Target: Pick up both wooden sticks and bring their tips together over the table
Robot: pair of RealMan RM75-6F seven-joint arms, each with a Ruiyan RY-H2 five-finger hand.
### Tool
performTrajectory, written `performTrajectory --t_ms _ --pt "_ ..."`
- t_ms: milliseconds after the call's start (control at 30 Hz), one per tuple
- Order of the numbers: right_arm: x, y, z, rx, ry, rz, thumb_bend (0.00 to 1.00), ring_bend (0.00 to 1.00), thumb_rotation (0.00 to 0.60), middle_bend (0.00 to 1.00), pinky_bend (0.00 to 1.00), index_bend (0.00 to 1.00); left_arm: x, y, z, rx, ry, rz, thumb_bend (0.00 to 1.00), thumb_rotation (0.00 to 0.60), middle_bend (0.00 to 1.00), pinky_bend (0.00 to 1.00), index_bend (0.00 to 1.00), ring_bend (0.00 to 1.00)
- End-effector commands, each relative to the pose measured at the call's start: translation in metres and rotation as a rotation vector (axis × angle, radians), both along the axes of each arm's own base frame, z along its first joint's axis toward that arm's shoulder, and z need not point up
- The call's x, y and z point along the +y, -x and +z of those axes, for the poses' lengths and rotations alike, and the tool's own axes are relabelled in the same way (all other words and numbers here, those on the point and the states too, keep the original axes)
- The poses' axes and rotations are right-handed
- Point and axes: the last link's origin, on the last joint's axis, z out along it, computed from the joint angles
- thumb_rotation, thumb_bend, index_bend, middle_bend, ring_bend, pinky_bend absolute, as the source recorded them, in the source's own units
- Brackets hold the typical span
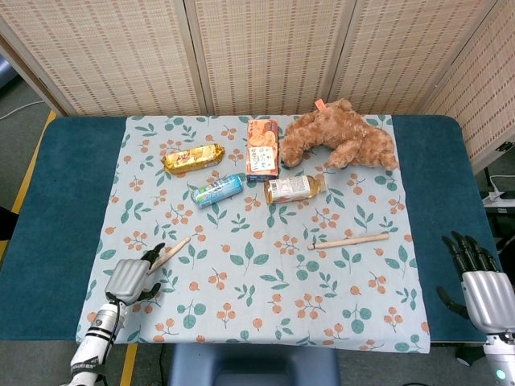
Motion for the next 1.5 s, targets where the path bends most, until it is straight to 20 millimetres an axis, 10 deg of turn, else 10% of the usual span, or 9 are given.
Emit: performTrajectory --t_ms 33,967,1500 --pt "0.000 0.000 0.000 -0.002 0.000 0.000 0.20 0.00 0.600 0.01 0.16 0.08 0.002 -0.004 -0.008 0.005 0.006 0.004 0.36 0.600 0.18 1.00 0.00 0.87" --pt "-0.002 0.001 -0.004 0.008 -0.020 -0.015 0.20 0.00 0.600 0.01 0.16 0.09 0.006 0.022 -0.038 0.067 -0.110 0.033 0.36 0.600 0.35 1.00 0.20 0.90" --pt "-0.002 0.001 -0.005 0.009 -0.031 -0.021 0.20 0.00 0.600 0.01 0.16 0.09 -0.001 0.033 -0.051 0.098 -0.144 0.019 0.36 0.600 0.72 1.00 0.57 0.95"
